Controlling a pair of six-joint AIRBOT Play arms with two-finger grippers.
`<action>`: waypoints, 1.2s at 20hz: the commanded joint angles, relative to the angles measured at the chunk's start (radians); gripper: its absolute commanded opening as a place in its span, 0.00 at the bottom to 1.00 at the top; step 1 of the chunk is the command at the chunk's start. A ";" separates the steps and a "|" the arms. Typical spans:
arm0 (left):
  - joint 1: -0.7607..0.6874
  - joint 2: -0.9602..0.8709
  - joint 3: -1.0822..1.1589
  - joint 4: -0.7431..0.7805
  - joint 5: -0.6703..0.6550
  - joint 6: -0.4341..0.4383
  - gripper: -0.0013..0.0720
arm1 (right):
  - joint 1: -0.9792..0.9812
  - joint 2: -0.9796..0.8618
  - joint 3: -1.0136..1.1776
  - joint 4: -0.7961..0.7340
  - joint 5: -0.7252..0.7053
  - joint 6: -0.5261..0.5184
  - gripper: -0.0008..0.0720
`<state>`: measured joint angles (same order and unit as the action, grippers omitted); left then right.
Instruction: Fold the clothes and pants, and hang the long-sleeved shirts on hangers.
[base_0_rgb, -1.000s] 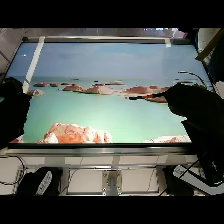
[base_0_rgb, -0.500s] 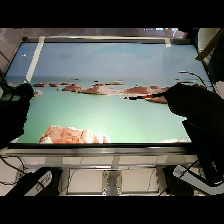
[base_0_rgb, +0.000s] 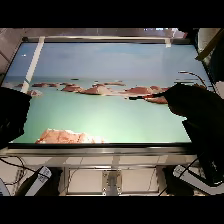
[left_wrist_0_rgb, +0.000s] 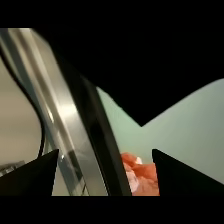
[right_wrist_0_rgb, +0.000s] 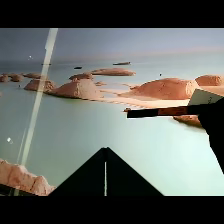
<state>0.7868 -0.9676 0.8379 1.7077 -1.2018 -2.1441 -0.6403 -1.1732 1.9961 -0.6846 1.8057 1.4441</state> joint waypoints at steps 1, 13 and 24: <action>0.248 0.005 -0.151 -0.324 0.149 0.073 0.91 | 0.001 0.001 -0.031 -0.007 -0.001 0.001 0.04; 0.325 -0.212 -0.158 -0.486 0.425 0.290 0.91 | 0.001 0.001 -0.031 -0.009 0.001 0.001 0.04; 0.249 -0.179 -0.143 -0.783 0.370 0.473 0.04 | 0.001 0.001 -0.031 -0.036 -0.001 0.000 0.04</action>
<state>1.0794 -1.1904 0.6910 1.0126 -0.7868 -1.7451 -0.6403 -1.1732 1.9652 -0.7021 1.8061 1.4445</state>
